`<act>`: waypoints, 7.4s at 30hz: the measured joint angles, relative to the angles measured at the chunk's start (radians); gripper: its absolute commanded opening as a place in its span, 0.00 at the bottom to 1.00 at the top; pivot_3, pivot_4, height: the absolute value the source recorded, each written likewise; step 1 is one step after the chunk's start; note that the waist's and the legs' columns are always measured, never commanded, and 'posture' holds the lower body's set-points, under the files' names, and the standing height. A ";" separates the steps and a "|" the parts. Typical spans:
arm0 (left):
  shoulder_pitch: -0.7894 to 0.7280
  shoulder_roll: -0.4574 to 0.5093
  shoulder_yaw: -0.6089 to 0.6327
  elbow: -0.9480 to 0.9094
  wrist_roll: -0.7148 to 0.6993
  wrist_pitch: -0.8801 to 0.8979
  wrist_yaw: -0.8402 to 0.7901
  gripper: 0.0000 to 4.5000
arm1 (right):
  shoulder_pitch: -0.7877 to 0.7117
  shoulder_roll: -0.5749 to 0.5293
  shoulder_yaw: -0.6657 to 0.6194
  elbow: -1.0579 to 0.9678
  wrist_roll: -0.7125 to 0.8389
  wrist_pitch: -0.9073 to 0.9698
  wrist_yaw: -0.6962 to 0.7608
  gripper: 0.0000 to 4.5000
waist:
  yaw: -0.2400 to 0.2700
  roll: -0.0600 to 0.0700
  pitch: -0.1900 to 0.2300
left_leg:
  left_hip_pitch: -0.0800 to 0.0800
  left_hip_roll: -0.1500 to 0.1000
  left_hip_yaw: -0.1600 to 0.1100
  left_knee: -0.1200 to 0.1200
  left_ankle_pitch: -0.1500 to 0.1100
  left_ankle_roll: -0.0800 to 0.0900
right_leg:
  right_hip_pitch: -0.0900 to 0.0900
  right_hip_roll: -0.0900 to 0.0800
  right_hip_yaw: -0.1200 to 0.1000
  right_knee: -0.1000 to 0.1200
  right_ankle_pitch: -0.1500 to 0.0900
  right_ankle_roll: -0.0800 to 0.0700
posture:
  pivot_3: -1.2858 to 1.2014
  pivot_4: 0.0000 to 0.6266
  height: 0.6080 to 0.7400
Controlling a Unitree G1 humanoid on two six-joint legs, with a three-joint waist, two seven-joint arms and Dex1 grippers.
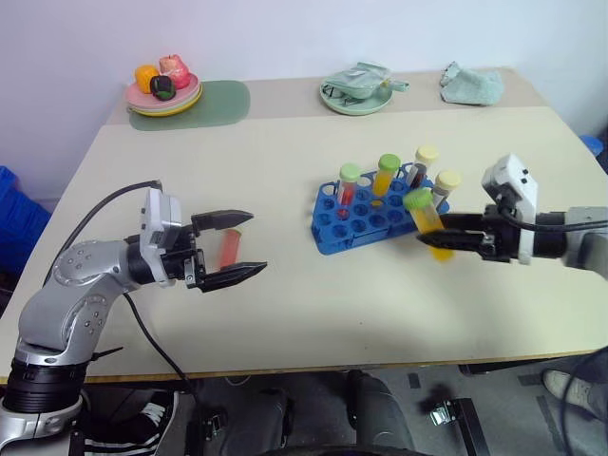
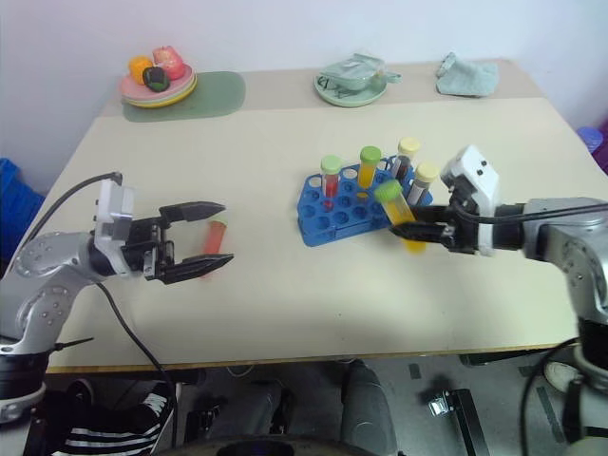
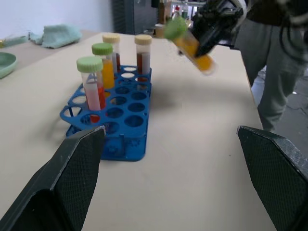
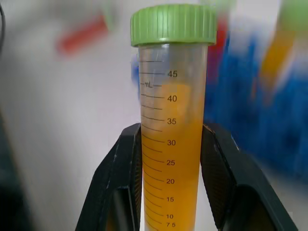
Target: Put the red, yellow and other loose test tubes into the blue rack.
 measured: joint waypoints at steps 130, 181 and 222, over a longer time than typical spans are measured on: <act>-0.544 0.157 -0.240 0.430 -1.098 1.130 1.832 1.00 | 0.104 -0.142 0.039 0.087 0.233 -0.393 0.260 0.99 | -0.002 -0.002 0.001 | 0.001 0.000 -0.004 0.000 -0.001 -0.003 | -0.002 0.002 0.002 0.003 0.000 0.000 | 0.52 0.24 1.00; -0.655 -0.060 -0.316 0.747 -1.252 1.073 2.231 1.00 | 0.164 -0.131 0.039 0.088 0.189 -0.424 0.270 0.99 | 0.002 -0.001 0.001 | 0.003 -0.002 -0.003 0.001 0.000 -0.004 | 0.000 0.002 0.002 0.002 0.000 0.000 | 0.52 0.24 1.00; -0.254 -0.049 -0.215 -0.030 -0.211 0.179 1.086 0.16 | 0.172 -0.124 -0.035 0.109 0.183 -0.429 0.158 1.00 | 0.003 0.000 -0.001 | 0.003 -0.001 0.003 0.000 0.000 -0.004 | 0.001 0.002 0.003 -0.001 0.000 0.000 | 0.52 0.24 1.00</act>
